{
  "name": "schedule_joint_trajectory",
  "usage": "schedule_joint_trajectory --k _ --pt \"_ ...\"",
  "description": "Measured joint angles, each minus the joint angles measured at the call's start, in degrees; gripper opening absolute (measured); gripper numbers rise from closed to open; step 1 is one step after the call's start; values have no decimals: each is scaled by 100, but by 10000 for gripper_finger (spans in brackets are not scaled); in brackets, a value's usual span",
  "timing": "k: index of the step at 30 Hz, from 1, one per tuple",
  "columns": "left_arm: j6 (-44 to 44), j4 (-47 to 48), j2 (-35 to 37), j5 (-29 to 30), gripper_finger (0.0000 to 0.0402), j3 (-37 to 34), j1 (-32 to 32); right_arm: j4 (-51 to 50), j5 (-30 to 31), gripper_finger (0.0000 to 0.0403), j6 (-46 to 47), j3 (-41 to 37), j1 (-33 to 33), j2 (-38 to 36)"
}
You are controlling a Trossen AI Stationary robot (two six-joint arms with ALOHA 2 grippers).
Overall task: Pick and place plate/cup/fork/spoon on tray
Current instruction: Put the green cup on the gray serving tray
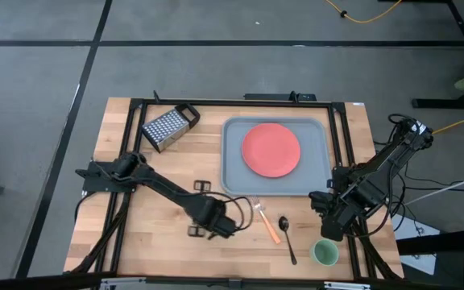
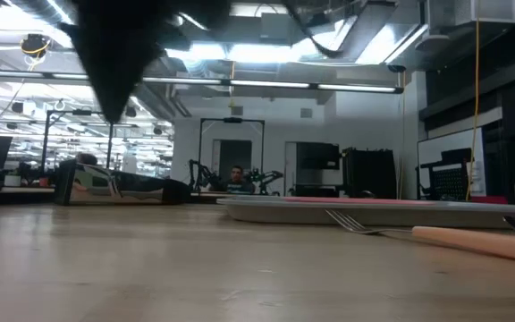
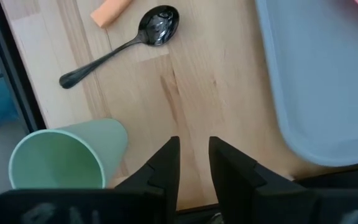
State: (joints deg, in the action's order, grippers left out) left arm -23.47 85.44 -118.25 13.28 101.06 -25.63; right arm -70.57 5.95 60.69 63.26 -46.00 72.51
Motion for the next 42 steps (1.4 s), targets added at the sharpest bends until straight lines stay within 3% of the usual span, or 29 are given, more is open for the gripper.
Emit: schedule_joint_trajectory --k 4,8,12,16,23,31,38,42 --pt "526 -713 1151 151 0 -1231 -157 15 -46 90 37 0 0 0" --pt "38 -2216 2874 345 0 -3125 -181 63 -48 90 37 0 0 0" --pt "-120 -3515 4526 949 0 -4688 -87 62 -58 90 37 0 0 0" --pt "569 -4892 5924 1349 0 -5902 212 75 -64 90 37 0 38 0" --pt "1644 -7328 7639 990 0 -7809 984 130 -587 90 79 55 227 0" --pt "2222 -8419 8568 498 0 -8853 1549 140 -821 90 218 153 240 0" --pt "2452 -8590 9455 -299 0 -9266 1989 144 -814 90 234 153 240 0" --pt "2722 -8591 9997 -444 0 -9440 2066 150 -619 90 453 153 238 0"
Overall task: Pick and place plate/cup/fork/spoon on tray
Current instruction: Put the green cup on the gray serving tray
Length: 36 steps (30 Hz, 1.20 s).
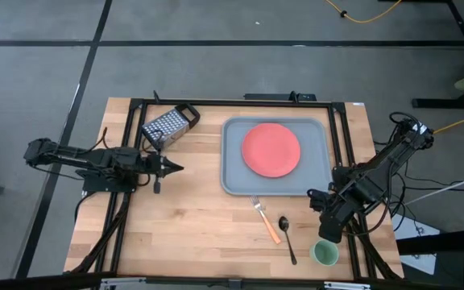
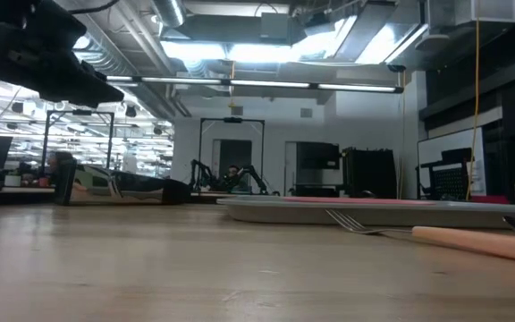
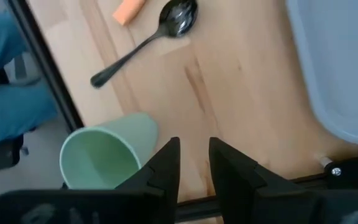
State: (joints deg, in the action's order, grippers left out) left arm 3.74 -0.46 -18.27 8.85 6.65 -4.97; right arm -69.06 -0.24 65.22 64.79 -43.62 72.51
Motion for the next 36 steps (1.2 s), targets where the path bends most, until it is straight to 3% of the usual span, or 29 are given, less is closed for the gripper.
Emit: schedule_joint_trajectory --k 9,26,29,33,36 --pt "-75 47 933 -113 0 -544 -2 1 57 90 207 2 0 0" --pt "-24 28 1005 191 0 -542 -2 579 20 90 -97 -17 -245 0" --pt "-19 28 1005 194 0 -542 -2 681 180 90 -120 -17 -251 0" --pt "-21 30 1005 196 0 -542 -2 582 885 94 45 -17 -308 0" --pt "-21 30 1005 196 0 -540 -2 536 962 109 220 -20 -358 0"
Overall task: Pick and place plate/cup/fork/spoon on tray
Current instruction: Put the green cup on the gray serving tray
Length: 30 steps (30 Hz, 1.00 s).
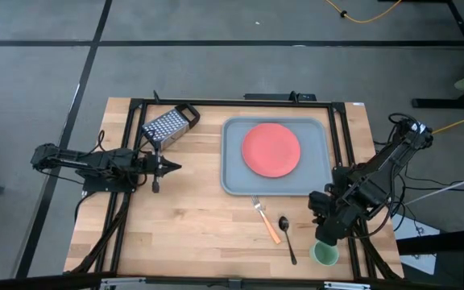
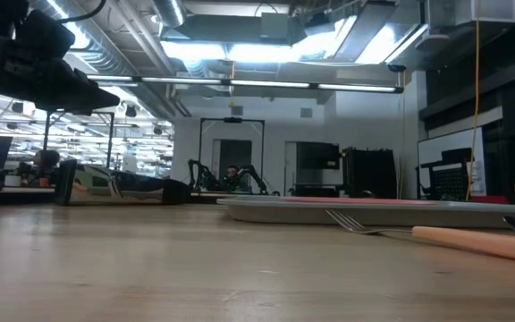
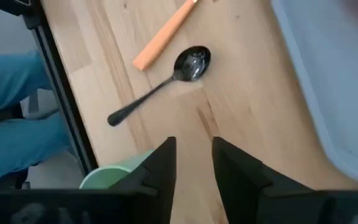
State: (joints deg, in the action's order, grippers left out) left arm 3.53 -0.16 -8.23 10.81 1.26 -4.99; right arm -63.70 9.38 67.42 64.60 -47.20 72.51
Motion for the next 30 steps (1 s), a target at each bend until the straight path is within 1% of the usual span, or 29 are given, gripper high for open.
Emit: schedule_joint_trajectory --k 3,5,9,13,16,20,23,26,30 --pt "0 0 0 0 0 0 0 -10 -45 133 153 0 -155 0" --pt "0 0 0 2 0 0 0 114 -287 148 271 0 -274 0" --pt "0 2 0 2 0 0 0 1260 -710 167 229 0 -579 2" --pt "0 2 0 2 0 0 0 2535 -764 169 -234 0 -864 2" --pt "-1 2 0 1 0 0 0 2987 -903 169 -472 0 -1107 14" --pt "-2 2 0 1 0 0 0 2851 -913 169 -245 0 -1366 182" --pt "1 3 0 2 0 0 0 2413 -588 169 166 0 -1420 426" --pt "-2 4 0 2 0 0 -2 2176 -493 169 568 -2 -1423 675" --pt "1 4 0 2 0 0 -2 2091 -493 169 576 161 -1405 826"
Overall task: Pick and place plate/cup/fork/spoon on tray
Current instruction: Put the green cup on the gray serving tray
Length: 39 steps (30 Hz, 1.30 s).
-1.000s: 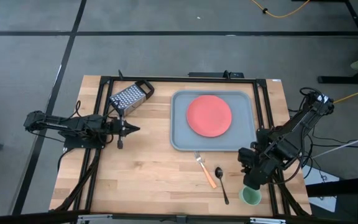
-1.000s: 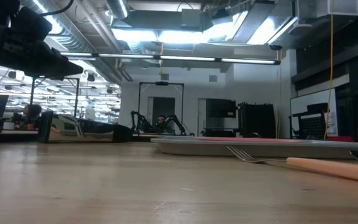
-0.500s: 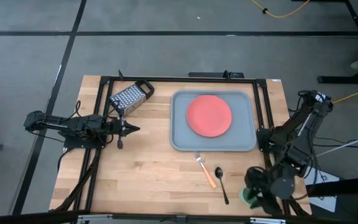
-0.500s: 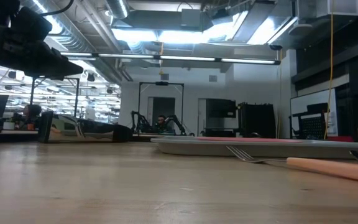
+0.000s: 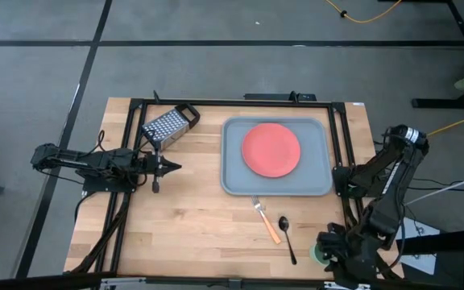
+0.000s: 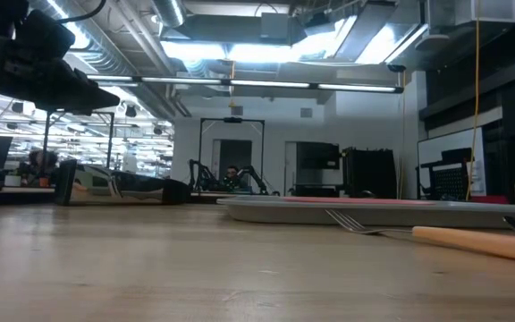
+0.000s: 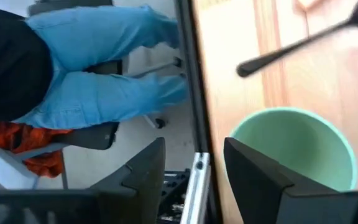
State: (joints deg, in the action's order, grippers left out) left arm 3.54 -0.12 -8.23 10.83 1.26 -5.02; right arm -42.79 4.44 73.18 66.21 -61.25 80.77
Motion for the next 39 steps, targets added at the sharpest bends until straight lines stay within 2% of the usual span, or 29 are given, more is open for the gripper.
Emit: schedule_joint_trajectory --k 4,11,19,24,29,34,39 --pt "1 0 0 2 0 0 0 -173 61 169 -644 329 107 -63" --pt "-1 0 0 0 0 0 0 289 192 169 -2107 338 111 -68" --pt "3 0 0 0 0 0 0 699 345 169 -2266 338 113 -68" --pt "1 0 0 2 0 0 0 685 352 169 -2723 338 115 -68" --pt "1 0 0 1 0 0 0 -297 522 169 -2811 338 124 -68" --pt "1 0 0 0 0 0 0 -1660 516 169 -2276 335 124 -57" --pt "1 0 0 0 0 0 0 -1834 514 169 -2238 335 124 -13"
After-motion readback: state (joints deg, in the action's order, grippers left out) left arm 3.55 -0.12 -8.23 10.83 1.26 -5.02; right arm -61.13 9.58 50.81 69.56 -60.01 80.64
